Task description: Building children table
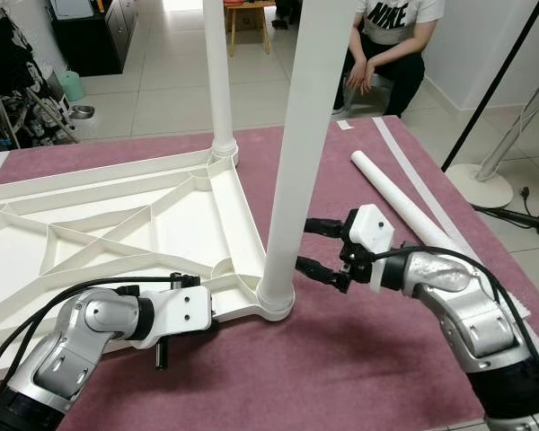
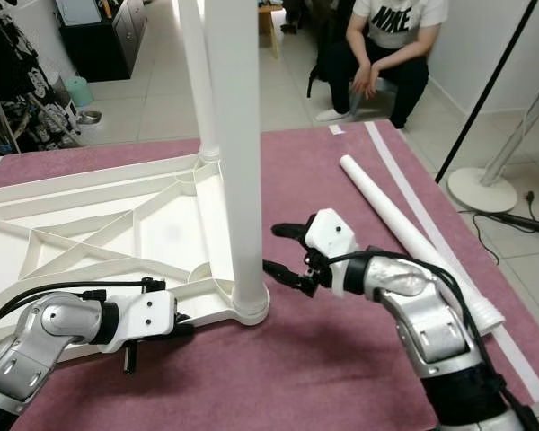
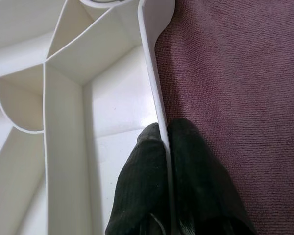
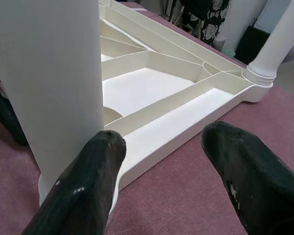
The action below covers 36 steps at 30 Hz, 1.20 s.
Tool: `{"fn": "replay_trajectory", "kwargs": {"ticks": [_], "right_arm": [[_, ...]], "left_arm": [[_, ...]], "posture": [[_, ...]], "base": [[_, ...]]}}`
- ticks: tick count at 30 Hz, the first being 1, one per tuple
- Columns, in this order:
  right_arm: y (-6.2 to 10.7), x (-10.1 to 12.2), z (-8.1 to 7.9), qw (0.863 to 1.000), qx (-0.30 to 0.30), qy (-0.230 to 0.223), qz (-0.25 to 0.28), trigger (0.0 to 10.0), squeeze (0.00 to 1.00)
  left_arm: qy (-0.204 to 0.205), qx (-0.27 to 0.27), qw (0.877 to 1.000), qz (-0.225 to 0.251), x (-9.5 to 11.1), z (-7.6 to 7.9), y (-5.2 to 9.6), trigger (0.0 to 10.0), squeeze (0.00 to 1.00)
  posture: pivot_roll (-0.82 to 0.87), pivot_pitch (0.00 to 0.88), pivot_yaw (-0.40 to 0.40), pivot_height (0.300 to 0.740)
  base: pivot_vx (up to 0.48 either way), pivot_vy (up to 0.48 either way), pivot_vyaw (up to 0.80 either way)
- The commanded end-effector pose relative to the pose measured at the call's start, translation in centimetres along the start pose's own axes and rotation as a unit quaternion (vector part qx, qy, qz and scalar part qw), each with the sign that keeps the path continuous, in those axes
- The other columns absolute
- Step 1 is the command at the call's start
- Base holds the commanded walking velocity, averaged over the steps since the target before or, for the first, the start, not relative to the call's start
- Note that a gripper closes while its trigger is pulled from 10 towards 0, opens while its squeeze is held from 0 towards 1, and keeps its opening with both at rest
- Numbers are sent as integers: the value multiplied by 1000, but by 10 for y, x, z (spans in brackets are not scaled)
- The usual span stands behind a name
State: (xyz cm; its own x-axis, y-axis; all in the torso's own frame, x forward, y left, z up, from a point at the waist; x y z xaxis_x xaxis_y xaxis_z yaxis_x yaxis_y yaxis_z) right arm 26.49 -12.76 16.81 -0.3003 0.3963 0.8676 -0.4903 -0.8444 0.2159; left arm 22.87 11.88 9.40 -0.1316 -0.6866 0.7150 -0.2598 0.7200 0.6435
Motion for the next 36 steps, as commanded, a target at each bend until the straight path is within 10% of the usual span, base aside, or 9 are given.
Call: {"fn": "replay_trajectory", "kwargs": {"ticks": [1,6,12,21,36], "right_arm": [[-12,-2,-34,994,108,-6,7,10000,0],[13,-26,-37,987,131,37,-82,10000,0],[25,-19,-46,981,181,17,-72,10000,0],[-5,-4,-2,994,98,54,-20,10000,0],[-24,11,9,988,136,-30,60,10000,0]], "left_arm": [[-22,80,996,-34,-9,-10,-10,10000,0],[-26,79,996,-27,-6,-13,-11,10000,0],[-31,74,996,-24,-5,-15,-13,10000,0],[-26,73,997,-13,-2,-16,-10,10000,0],[-17,73,997,-5,0,-14,-3,10000,0]], "posture": [[45,0,36,740],[34,0,50,740],[26,0,66,740],[48,0,63,740],[75,0,60,740]], "base": [[0,0,0],[0,0,0],[0,0,0],[0,0,0],[0,0,0]]}}
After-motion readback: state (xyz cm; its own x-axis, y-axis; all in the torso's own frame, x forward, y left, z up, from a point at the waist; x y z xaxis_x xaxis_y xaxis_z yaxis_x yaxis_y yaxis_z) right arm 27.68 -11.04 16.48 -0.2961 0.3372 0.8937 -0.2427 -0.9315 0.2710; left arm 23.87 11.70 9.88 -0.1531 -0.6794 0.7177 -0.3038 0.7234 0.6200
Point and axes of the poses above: a point about 5 cm out from each wrist's last joint towards the gripper, its own y axis pointing back from the gripper into the wrist, its own x axis along the axis of the wrist's last joint, z = x × y, the point moved 2 cm from there along -y, pointing out of the wrist towards the gripper, and after that the axes turned 6 degrees about y, right-handed, at the moved point
